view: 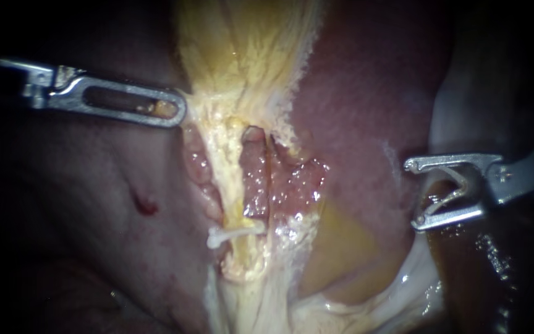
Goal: Clipping second clip left tube
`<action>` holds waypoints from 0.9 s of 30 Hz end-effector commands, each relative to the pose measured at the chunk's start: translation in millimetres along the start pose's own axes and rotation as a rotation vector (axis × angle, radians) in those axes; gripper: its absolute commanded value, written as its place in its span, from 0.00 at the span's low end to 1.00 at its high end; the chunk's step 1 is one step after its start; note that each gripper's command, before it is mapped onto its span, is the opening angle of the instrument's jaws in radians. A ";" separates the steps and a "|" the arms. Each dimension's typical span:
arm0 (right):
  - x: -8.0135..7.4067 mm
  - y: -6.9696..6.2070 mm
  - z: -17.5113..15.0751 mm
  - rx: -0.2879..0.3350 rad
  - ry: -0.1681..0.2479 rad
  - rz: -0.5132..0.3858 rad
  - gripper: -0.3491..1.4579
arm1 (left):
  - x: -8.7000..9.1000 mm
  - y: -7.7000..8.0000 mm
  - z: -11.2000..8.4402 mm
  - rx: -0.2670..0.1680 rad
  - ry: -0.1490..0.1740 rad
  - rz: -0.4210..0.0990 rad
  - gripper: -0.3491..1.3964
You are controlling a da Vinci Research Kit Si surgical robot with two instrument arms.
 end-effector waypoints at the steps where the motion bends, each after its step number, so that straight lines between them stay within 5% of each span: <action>1: 0.0 0.0 0.1 0.000 0.002 0.000 0.47 | 0.1 -0.1 0.1 -0.001 0.000 0.000 0.00; 9: 0.6 0.1 1.9 0.002 0.021 0.018 0.47 | 0.4 -0.2 0.2 -0.003 -0.002 0.001 0.00; 27: 1.2 0.7 13.5 0.000 0.050 0.142 0.47 | 0.6 -0.2 0.5 -0.008 -0.007 0.002 0.00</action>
